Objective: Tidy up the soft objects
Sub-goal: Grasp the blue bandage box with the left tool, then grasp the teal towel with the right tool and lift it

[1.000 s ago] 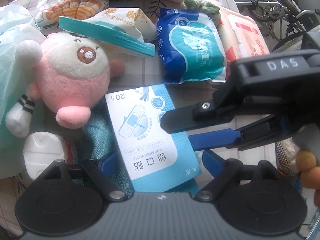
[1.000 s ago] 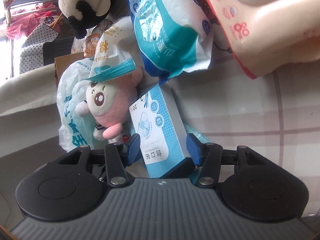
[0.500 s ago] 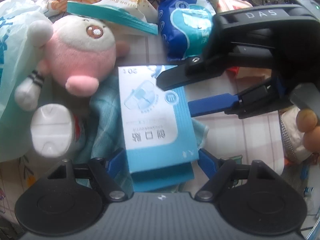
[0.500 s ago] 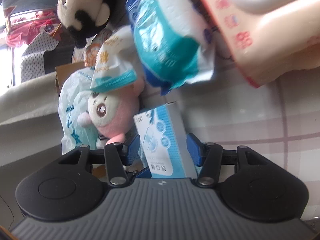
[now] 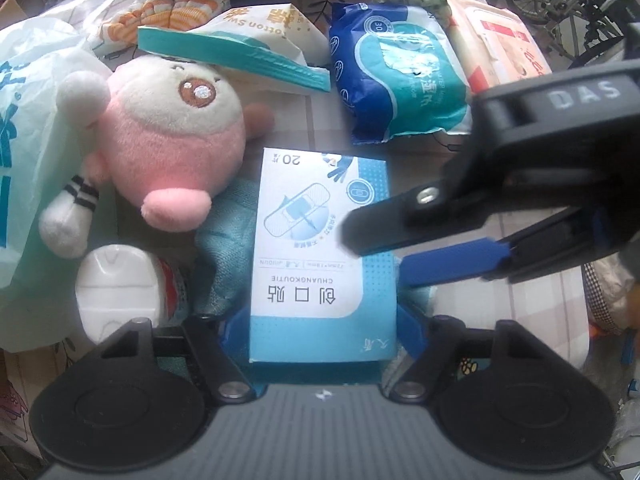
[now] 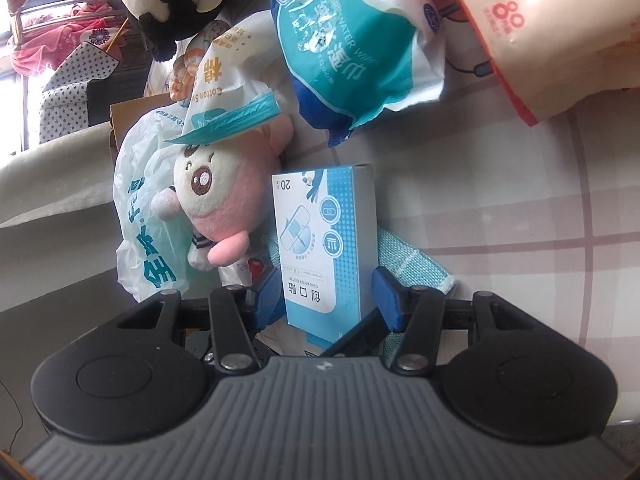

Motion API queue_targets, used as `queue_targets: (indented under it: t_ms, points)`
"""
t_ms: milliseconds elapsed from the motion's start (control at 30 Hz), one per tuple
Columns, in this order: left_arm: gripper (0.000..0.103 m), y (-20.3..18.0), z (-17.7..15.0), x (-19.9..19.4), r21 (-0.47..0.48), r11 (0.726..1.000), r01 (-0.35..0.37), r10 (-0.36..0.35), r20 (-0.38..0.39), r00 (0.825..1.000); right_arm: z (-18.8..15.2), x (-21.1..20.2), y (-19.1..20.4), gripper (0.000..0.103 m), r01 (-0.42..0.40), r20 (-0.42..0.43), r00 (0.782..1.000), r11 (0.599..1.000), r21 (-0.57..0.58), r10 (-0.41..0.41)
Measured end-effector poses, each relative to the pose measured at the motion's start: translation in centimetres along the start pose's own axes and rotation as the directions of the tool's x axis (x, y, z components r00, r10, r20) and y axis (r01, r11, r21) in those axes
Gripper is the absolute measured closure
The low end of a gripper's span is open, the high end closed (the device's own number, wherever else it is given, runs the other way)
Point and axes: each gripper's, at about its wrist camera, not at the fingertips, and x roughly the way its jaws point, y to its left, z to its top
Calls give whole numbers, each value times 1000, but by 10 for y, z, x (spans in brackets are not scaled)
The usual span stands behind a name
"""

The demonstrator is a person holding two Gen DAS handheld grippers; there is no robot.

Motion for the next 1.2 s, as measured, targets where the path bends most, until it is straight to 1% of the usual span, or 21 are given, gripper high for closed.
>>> queue_targets:
  t_ms: [100,200,300,367,433,533,667,733,833,867,933,967,1033,1067,1100,1133,1200]
  points:
    - [29,6,-4,-7,-19,1000,11,-11,14,1000,-5,-16,0,52,49,55,997,998,-36,-47]
    - [29,12,-14,-19,-54,998,20,-18,33,999,-11,-30,-2,52,153,98,985,984,-88,-145]
    - [29,15,-27,-29,-80,997,19,-15,43,999,-17,-27,-4,52,240,83,969,963,-121,-232]
    - [29,18,-31,-35,-97,995,31,-26,55,998,-22,-20,-4,52,268,64,963,952,-147,-261]
    - [29,21,-37,-42,-104,994,27,-21,63,998,-28,-12,4,52,299,69,954,932,-204,-291]
    - [29,22,-47,-51,-121,992,25,-16,71,997,-37,-3,24,52,362,121,932,873,-328,-341]
    - [29,32,-63,-66,-142,990,21,-11,66,998,-46,6,45,51,406,169,914,798,-445,-370]
    - [29,35,-68,-69,-148,989,23,-13,64,998,-47,15,52,50,437,184,898,757,-485,-400]
    - [29,34,-72,-71,-134,991,12,-4,63,998,-42,33,61,50,496,212,862,684,-534,-460]
    - [29,34,-72,-71,-130,991,10,-1,63,998,-42,37,61,50,511,214,851,666,-544,-479]
    - [29,34,-74,-71,-128,992,9,-1,63,998,-43,44,61,50,525,214,839,641,-560,-500]
    - [29,35,-74,-71,-128,992,12,-4,63,998,-45,45,63,53,533,220,832,624,-571,-509]
    - [29,34,-73,-68,-128,992,11,-3,62,998,-49,48,64,70,542,220,821,597,-591,-527]
    - [29,33,-72,-67,-125,992,12,-4,62,998,-51,49,64,76,549,222,814,583,-599,-537]
    - [29,33,-72,-66,-120,993,14,-7,62,998,-52,49,64,85,553,222,809,574,-604,-545]
    - [29,31,-70,-66,-115,993,17,-9,64,998,-53,48,64,89,552,220,809,574,-605,-545]
    - [29,27,-69,-65,-98,995,23,-16,70,997,-54,43,62,93,555,223,809,581,-595,-544]
